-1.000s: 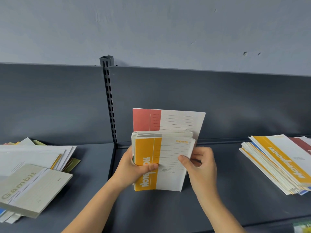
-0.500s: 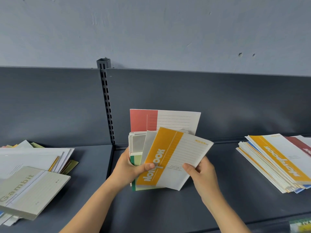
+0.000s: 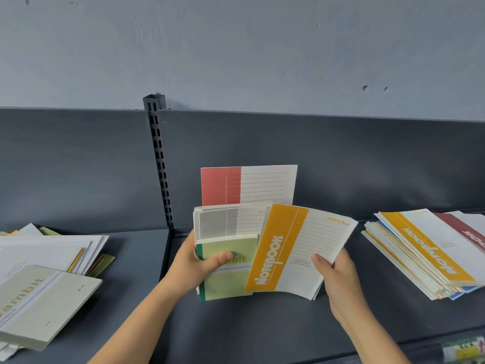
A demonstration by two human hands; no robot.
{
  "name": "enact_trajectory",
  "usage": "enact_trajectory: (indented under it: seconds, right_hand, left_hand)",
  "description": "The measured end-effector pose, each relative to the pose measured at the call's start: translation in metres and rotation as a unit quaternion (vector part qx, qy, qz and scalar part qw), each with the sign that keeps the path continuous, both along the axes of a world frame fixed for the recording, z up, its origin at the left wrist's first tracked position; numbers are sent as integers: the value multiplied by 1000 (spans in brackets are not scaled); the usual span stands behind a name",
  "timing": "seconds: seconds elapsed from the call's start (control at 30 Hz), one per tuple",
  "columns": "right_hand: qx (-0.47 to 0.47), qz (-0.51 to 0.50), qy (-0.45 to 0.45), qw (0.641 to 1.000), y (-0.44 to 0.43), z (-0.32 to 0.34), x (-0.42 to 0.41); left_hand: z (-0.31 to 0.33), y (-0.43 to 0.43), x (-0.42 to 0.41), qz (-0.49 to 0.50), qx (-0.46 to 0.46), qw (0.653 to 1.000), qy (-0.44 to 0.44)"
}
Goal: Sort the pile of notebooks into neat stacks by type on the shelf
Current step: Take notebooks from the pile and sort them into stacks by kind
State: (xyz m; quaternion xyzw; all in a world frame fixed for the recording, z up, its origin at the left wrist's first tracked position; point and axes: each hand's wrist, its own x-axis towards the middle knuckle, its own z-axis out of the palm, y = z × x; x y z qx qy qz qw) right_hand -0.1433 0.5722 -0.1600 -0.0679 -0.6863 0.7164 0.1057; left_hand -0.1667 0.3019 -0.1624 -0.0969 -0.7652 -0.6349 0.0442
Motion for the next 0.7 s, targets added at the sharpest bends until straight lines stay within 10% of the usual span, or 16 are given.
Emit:
enact_trajectory:
  seconds: [0.7]
  right_hand:
    - [-26, -130, 123, 984, 40, 43, -11]
  left_hand:
    - [3, -4, 2, -53, 36, 998, -14]
